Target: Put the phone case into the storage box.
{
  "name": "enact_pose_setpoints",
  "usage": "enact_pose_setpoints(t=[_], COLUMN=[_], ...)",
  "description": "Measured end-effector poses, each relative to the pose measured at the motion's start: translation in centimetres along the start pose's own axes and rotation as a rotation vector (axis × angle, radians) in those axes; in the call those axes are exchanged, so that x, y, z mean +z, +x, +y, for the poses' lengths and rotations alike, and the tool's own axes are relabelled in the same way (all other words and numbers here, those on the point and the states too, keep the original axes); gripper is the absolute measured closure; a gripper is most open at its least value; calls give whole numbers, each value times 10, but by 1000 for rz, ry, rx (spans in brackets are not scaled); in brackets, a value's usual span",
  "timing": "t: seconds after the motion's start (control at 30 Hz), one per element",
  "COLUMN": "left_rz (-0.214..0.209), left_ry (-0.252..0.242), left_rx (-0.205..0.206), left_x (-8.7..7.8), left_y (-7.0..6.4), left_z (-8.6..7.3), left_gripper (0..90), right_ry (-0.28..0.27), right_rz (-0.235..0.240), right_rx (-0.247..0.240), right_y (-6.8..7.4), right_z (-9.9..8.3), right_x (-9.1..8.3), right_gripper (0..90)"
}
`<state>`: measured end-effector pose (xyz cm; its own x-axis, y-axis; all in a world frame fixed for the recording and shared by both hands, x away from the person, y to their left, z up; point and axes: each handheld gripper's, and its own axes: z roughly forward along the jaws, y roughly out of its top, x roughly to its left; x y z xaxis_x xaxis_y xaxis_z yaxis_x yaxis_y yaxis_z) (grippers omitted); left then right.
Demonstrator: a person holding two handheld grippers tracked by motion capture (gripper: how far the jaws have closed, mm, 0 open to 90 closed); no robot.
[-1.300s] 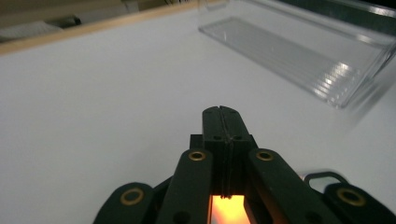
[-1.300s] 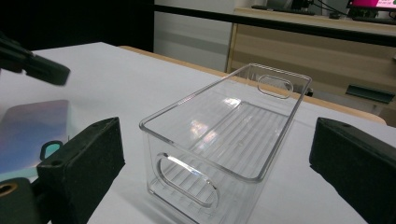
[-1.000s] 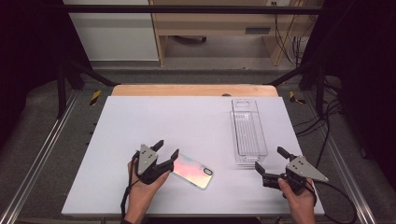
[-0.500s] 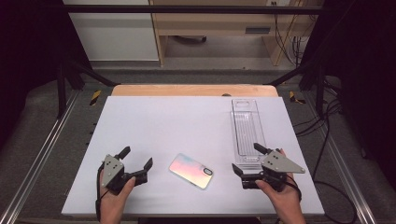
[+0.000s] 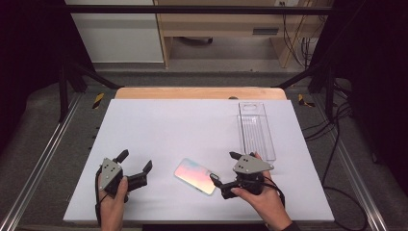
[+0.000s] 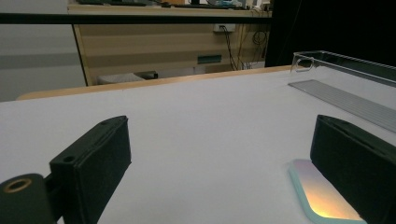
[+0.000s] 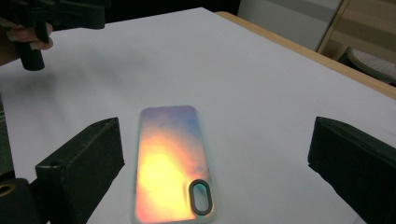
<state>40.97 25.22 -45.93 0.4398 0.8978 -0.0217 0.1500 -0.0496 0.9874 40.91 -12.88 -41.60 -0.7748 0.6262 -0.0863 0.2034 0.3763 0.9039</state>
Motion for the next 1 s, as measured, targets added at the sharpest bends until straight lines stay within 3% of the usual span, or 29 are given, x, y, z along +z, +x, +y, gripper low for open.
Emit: enact_pose_setpoints(t=[0.53, 1.0], left_rz=[-9, -15], left_ry=[-14, -17], left_rx=[-4, 4], left_x=[-2, -2], left_y=[2, 2], left_z=[0, 0], left_gripper=[38, 36], right_ry=[152, 245], right_rz=[88, 96], right_rx=[-11, -13], right_y=[10, 11], right_z=[-8, -18], right_x=[35, 50], right_gripper=[43, 48])
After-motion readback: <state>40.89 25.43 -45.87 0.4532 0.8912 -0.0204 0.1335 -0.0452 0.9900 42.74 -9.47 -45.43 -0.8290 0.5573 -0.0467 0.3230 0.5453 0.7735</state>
